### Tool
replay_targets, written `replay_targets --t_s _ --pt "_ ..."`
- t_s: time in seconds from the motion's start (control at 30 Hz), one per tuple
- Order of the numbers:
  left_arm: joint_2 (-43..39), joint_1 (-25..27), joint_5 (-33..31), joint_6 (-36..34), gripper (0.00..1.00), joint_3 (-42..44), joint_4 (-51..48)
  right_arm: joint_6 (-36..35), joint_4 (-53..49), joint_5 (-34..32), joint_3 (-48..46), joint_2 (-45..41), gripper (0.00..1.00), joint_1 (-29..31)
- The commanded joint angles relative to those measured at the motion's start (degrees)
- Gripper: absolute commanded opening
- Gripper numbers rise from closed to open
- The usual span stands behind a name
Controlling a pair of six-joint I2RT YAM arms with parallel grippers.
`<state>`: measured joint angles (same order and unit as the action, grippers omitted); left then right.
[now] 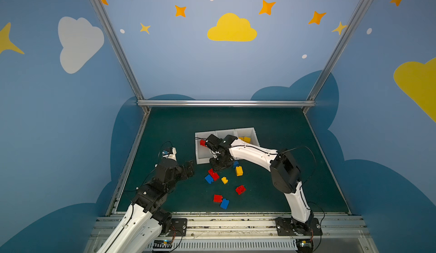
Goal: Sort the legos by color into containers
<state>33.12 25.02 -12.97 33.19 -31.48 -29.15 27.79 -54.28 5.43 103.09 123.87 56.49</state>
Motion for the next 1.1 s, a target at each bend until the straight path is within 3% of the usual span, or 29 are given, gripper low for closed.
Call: replay_targets --t_s 0.0,0.37,0.67,1.07 --pt "-0.99 -0.28 -0.56 1.44 0.99 0.37 -1.77 -0.47 -2.18 0.4 4.01 2.67 0.5 0.46" --pt "-2.26 -0.32 -0.96 2.09 0.99 0.74 -3.26 -0.84 -5.12 0.32 12.15 9.37 0.44 2.49" --pt "-5.11 -0.31 -1.34 3.02 0.99 1.86 -3.78 -0.55 -5.61 0.85 13.45 11.77 0.39 3.01" --pt "-5.8 -0.27 -1.04 3.5 0.99 1.95 -5.19 -1.42 -7.5 -1.28 14.64 12.93 0.47 3.76"
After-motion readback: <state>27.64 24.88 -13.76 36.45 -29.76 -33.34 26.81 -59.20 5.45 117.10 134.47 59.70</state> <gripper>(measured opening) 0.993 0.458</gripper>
